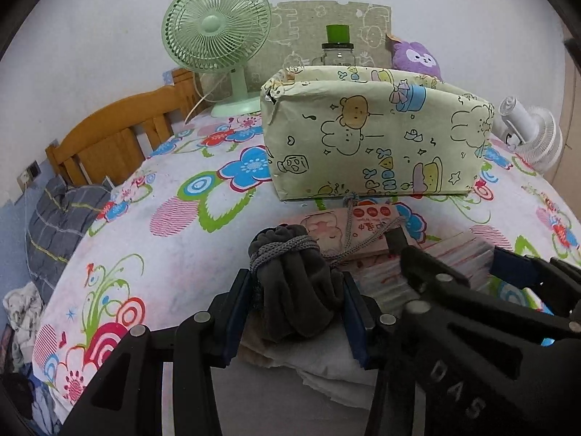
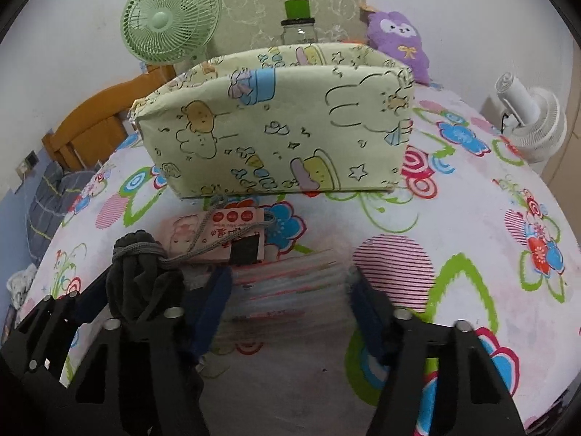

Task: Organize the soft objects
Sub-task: 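Lift the grey pouch with the left gripper while the right reaches toward the clear plastic bag, then grasp the clear red-striped plastic bag with the right gripper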

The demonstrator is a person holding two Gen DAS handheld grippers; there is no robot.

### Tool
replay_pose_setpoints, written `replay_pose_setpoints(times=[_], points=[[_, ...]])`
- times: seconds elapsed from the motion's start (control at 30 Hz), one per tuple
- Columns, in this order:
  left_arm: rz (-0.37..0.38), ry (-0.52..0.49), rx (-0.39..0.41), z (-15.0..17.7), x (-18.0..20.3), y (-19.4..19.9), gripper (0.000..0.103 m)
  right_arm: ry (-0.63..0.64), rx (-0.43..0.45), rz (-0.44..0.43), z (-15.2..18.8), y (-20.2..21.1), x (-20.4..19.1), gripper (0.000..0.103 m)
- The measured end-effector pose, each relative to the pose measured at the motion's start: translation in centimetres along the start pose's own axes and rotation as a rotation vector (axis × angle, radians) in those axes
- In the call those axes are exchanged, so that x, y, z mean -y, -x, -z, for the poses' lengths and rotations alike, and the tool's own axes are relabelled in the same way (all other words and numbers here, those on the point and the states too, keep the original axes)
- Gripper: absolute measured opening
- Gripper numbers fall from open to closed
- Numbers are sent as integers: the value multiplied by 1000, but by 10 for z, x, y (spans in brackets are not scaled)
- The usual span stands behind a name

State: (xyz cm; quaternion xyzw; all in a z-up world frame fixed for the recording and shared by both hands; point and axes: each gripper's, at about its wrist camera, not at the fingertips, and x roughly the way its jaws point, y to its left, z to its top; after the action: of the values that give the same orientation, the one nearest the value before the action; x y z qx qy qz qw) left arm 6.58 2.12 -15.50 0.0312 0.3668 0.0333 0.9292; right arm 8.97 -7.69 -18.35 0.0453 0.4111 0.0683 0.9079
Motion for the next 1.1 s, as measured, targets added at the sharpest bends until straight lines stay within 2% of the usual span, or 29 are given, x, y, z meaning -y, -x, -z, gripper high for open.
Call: replay_pose_setpoints(times=[0.07,0.27,0.5,0.6,0.63,0.7,0.73,0.77,0.87,1.1], points=[[3,10,-2,-1,0,1,48,-9,8,4,0,2,2,53],[20,13,0,-2,4,5,48,-45,29,22,-1,9,12,42],[38,-8,16,-2,16,14,48,-103,33,97,0,14,36,37],[41,-14,16,-1,19,17,48,-106,31,77,2,18,42,37],[44,-18,16,0,21,19,48,-93,33,64,2,20,41,37],[43,-28,19,2,24,21,48,-48,36,64,3,24,38,48],[41,-36,20,4,26,22,48,-26,38,66,5,27,36,60],[40,-39,19,5,28,23,48,-9,47,58,7,30,34,67],[41,-42,17,6,31,25,48,-2,43,42,11,35,34,67],[62,-66,13,12,40,29,48,-89,-5,16,20,41,46,67]])
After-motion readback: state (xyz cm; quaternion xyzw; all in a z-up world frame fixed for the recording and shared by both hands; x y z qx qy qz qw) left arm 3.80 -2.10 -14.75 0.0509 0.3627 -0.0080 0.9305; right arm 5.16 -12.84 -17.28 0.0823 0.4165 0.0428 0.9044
